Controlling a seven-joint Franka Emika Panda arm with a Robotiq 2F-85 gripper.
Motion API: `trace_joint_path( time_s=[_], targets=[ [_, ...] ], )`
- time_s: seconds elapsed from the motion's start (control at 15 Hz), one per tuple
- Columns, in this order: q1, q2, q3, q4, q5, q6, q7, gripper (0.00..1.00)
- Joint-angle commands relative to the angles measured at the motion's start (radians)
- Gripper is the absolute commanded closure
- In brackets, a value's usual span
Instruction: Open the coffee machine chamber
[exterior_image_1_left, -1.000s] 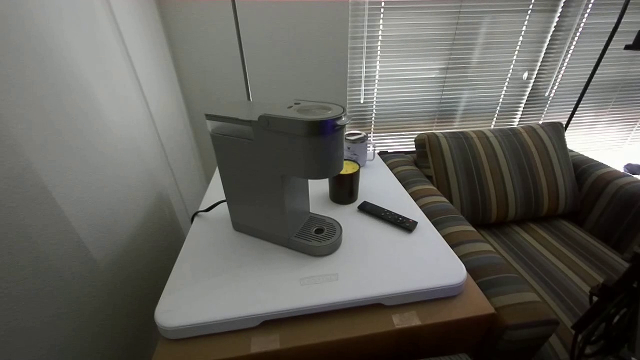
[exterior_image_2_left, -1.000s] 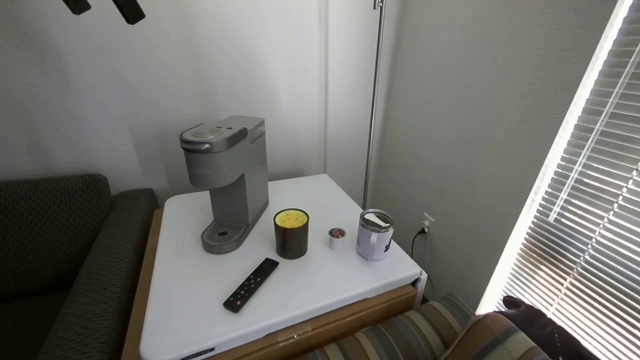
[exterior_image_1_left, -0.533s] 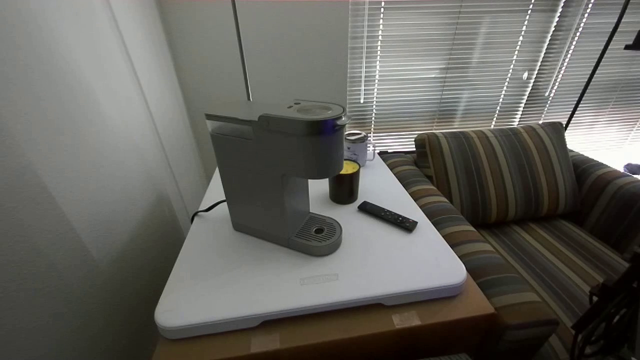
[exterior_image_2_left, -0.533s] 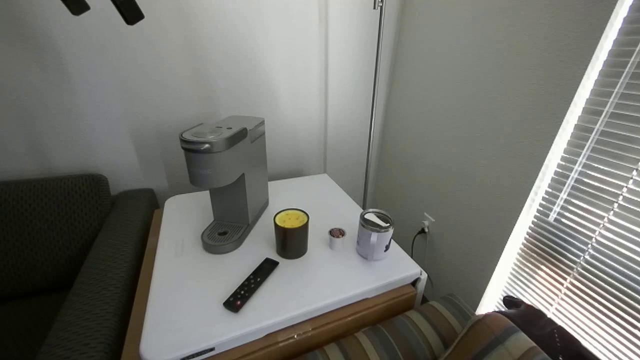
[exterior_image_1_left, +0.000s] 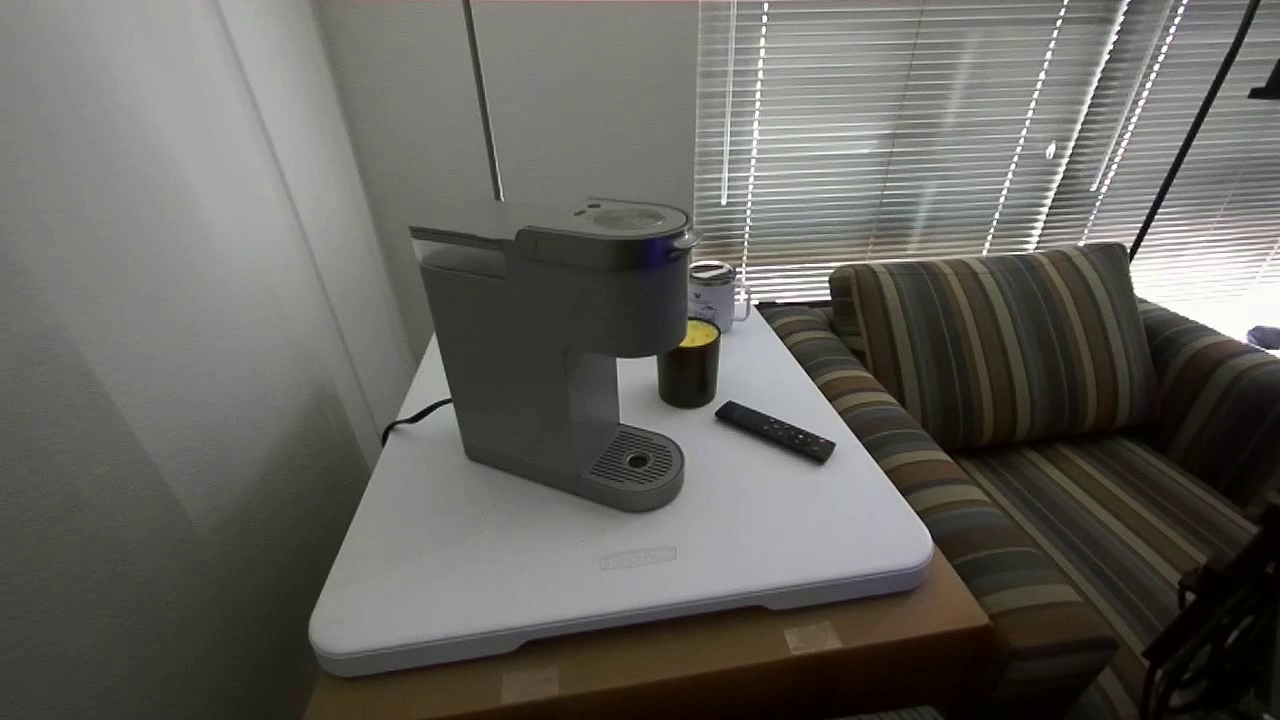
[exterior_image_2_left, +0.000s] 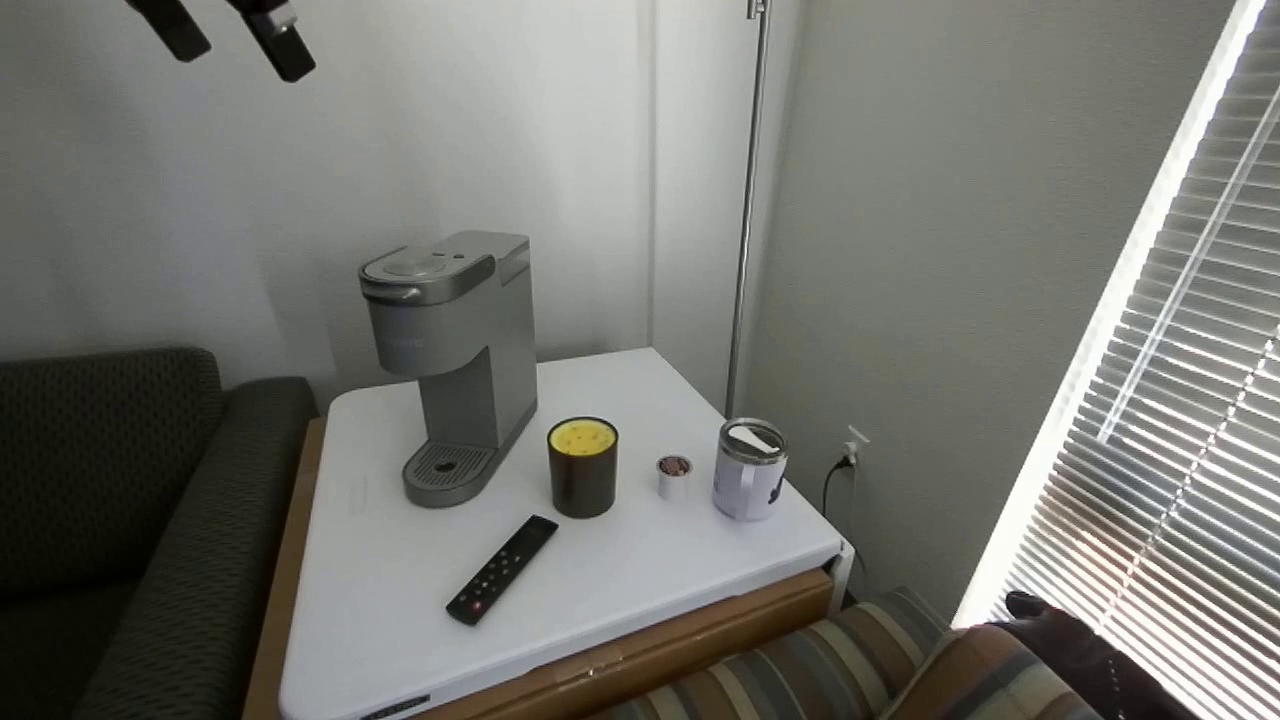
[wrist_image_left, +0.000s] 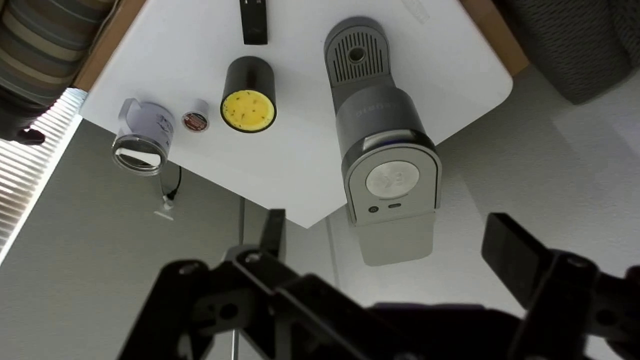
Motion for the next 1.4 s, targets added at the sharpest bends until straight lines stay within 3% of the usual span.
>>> trace_joint_path(
  time_s=[0.0,0.67,1.33],
  targets=[
    [0.026,0.079,-0.021,0.006,0.045,0.043,-0.046,0.0],
    [0.033,0.243,-0.026,-0.009,0.127,0.186,-0.112,0.0],
    [0.041,0.341,-0.031,-0.006,0.323,0.228,-0.216,0.0]
  ],
)
